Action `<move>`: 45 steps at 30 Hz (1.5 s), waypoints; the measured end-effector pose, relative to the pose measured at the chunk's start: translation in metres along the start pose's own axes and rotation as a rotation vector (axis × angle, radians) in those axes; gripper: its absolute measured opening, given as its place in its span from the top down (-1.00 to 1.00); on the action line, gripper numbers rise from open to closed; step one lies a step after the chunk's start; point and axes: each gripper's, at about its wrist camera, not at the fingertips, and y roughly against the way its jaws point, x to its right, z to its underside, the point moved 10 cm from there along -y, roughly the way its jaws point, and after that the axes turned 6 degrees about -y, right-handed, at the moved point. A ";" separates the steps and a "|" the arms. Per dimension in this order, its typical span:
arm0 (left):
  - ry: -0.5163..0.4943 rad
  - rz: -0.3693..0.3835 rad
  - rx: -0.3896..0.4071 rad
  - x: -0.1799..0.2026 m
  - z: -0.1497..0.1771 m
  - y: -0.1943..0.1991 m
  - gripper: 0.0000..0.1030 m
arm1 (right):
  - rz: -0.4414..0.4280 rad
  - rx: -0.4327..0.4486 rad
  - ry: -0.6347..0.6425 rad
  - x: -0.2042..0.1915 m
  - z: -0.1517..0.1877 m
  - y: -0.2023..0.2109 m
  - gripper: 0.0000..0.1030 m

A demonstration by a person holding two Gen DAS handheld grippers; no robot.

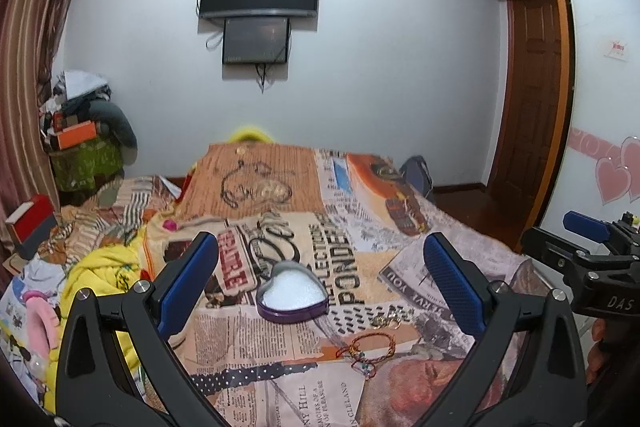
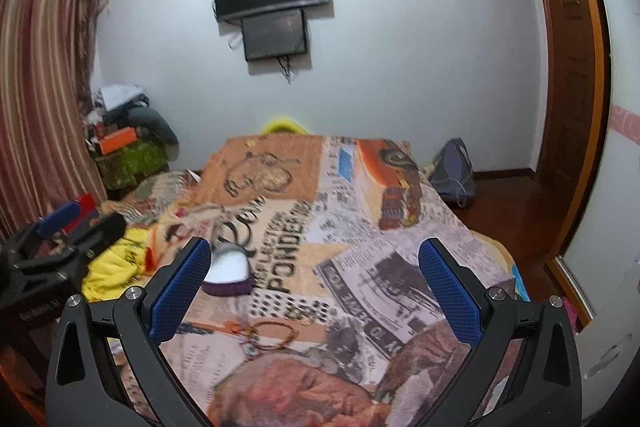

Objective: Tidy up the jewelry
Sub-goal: 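Move the left tool down toward the red beaded string bracelet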

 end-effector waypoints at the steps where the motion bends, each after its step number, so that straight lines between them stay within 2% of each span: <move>1: 0.003 0.005 -0.025 0.000 0.005 -0.009 -1.00 | 0.007 -0.014 -0.004 0.005 0.004 -0.005 -1.00; 8: 0.003 0.046 -0.212 0.002 0.055 -0.066 -1.00 | 0.076 -0.158 -0.002 0.039 0.045 -0.048 -1.00; 10: -0.026 0.051 -0.273 0.006 0.074 -0.082 -0.91 | 0.086 -0.191 0.010 0.042 0.053 -0.056 -1.00; 11: -0.036 0.054 -0.299 0.008 0.083 -0.088 -0.81 | 0.083 -0.221 0.015 0.045 0.061 -0.062 -1.00; 12: -0.046 0.060 -0.333 0.010 0.094 -0.095 -0.71 | 0.077 -0.239 0.016 0.045 0.065 -0.064 -1.00; 17: -0.030 0.110 -0.460 0.015 0.136 -0.117 -0.46 | -0.003 -0.332 0.005 0.038 0.086 -0.083 -0.97; 20: -0.009 0.143 -0.513 0.017 0.152 -0.123 -0.29 | -0.064 -0.378 0.006 0.026 0.096 -0.093 -0.85; 24: 0.008 0.174 -0.549 0.019 0.164 -0.127 -0.10 | -0.152 -0.456 0.027 0.005 0.114 -0.109 -0.54; 28: 0.020 0.187 -0.565 0.015 0.168 -0.126 -0.04 | -0.218 -0.545 0.043 -0.012 0.135 -0.123 -0.29; 31: 0.024 0.190 -0.574 0.012 0.173 -0.122 -0.03 | -0.250 -0.604 0.060 -0.022 0.151 -0.129 -0.18; 33: 0.028 0.193 -0.579 0.010 0.175 -0.121 -0.03 | -0.267 -0.630 0.064 -0.027 0.158 -0.131 -0.17; 36: 0.036 0.196 -0.587 0.008 0.178 -0.121 -0.03 | -0.255 -0.620 0.099 -0.030 0.160 -0.134 -0.17; 38: 0.044 0.198 -0.589 0.007 0.180 -0.121 -0.03 | -0.250 -0.612 0.111 -0.031 0.160 -0.135 -0.04; 40: 0.048 0.199 -0.589 0.007 0.180 -0.121 -0.03 | -0.235 -0.600 0.131 -0.031 0.160 -0.137 0.25; 41: 0.049 0.200 -0.589 0.007 0.180 -0.121 -0.03 | -0.232 -0.595 0.139 -0.031 0.161 -0.136 0.32; 43: 0.054 0.212 -0.590 0.010 0.180 -0.120 -0.03 | -0.233 -0.595 0.139 -0.029 0.158 -0.139 0.68; 45: 0.052 0.223 -0.590 0.015 0.180 -0.119 -0.03 | -0.233 -0.595 0.128 -0.029 0.158 -0.141 0.84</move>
